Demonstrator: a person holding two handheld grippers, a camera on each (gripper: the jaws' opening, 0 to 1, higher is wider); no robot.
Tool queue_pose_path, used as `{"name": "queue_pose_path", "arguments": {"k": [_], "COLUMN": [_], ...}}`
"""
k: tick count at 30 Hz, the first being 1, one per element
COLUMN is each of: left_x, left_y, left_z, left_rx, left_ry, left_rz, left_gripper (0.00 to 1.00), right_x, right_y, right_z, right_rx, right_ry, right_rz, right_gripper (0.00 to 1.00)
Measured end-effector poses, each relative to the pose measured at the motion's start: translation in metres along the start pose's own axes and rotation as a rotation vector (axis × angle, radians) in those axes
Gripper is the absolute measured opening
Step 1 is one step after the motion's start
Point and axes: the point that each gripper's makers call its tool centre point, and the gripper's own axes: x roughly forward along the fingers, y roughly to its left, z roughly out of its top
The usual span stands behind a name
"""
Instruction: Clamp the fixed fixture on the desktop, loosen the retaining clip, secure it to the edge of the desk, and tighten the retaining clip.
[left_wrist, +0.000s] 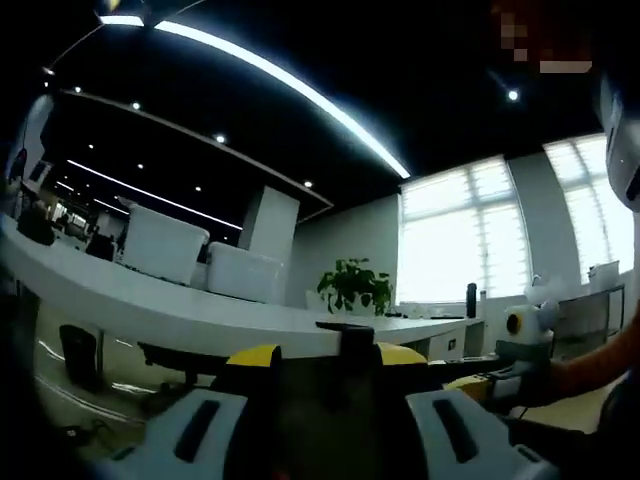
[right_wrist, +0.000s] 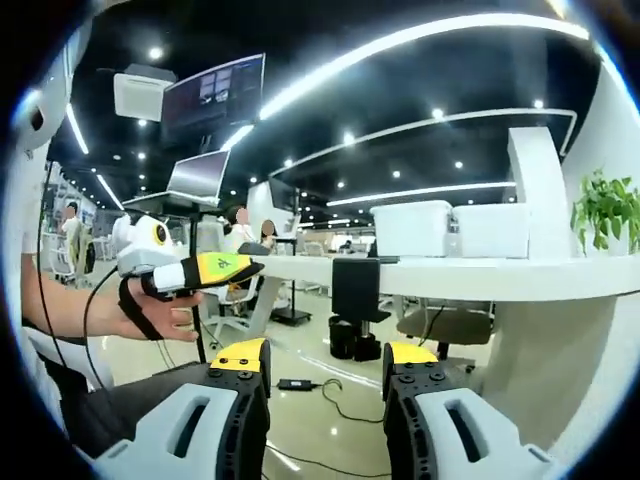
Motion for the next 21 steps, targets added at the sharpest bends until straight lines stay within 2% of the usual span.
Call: {"name": "queue_pose_path", "arguments": {"k": [6,8,15,17,21], "left_x": [-0.006,-0.007,-0.019,-0.024,-0.033], "left_y": [0.010,0.013,0.019,0.024,0.025], "left_z": [0.003,0.005,0.036,0.041,0.055], "left_rx": [0.054,0.071,0.116,0.150,0.162], "left_ry": [0.065,0.081,0.056,0.080,0.086], "left_rz": [0.036,0.045,0.075,0.091,0.096], "left_gripper": [0.38,0.38,0.40,0.40,0.40], "right_x": [-0.006,-0.007,-0.014,-0.017,-0.026], "right_y": [0.001,0.000,-0.007,-0.009,-0.016], "right_z": [0.022,0.032,0.063,0.068,0.078], "right_rx": [0.003,-0.036,-0.081,-0.100,-0.132], "right_ry": [-0.013,-0.012,-0.010,0.000,0.026], "right_rz": [0.012,0.019,0.044,0.051,0.063], "right_gripper": [0.43,0.43,0.45,0.45,0.47]}}
